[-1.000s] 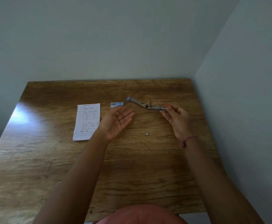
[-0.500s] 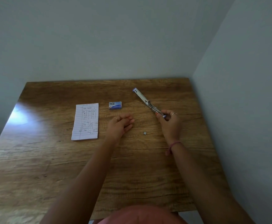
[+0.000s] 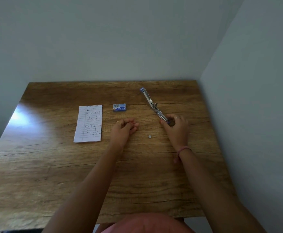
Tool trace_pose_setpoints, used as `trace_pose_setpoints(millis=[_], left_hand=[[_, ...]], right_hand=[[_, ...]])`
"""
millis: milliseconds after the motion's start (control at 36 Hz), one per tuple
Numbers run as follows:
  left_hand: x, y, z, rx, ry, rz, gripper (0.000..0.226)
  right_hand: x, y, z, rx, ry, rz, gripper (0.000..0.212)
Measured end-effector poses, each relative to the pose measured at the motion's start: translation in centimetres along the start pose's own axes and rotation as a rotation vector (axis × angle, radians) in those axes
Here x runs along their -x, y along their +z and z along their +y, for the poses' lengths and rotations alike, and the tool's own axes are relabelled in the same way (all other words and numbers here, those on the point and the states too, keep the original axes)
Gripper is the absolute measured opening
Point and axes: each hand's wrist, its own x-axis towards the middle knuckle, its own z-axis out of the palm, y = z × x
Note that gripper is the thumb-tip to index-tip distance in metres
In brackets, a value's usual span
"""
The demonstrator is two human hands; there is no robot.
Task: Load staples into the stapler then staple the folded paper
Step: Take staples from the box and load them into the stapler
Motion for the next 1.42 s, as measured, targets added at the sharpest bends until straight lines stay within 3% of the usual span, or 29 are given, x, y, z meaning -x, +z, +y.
trace_pose_setpoints(millis=[417,611,694,778,944,1111,1417], left_hand=[[0.5,-0.2,-0.2,-0.035,0.084,0.004,0.016],[0.6,-1.9,1.1,-0.377,0.272,0.081,0.015],[-0.2,-3.3,2.2,-0.565,0.358,0.118,0.015],[-1.6,-4.5,3.4,-0.746,0.395,0.127,0.030],[-4.2,-5.7,5.4,-1.085,0.366,0.009,0.057],[-6.6,-5.7,6.5,-1.196,0.389,-0.100,0.057],[-8.2,-5.4,6.5,-1.191,0.457,-0.113,0.040]], right_hand=[[0.4,-0.8,-0.8,-0.059,-0.002,-0.011,0.033],[1.4,-0.6,-4.1,-0.085,-0.218,0.075,0.020],[1.3,0.3,-5.9,-0.151,-0.266,-0.014,0.017],[1.0,1.8,-7.5,-0.167,-0.246,-0.131,0.018],[-0.7,4.8,-9.1,0.018,-0.238,-0.357,0.029],[-2.8,6.9,-10.2,0.046,-0.183,-0.411,0.040],[-3.7,8.0,-10.0,0.005,-0.161,-0.460,0.044]])
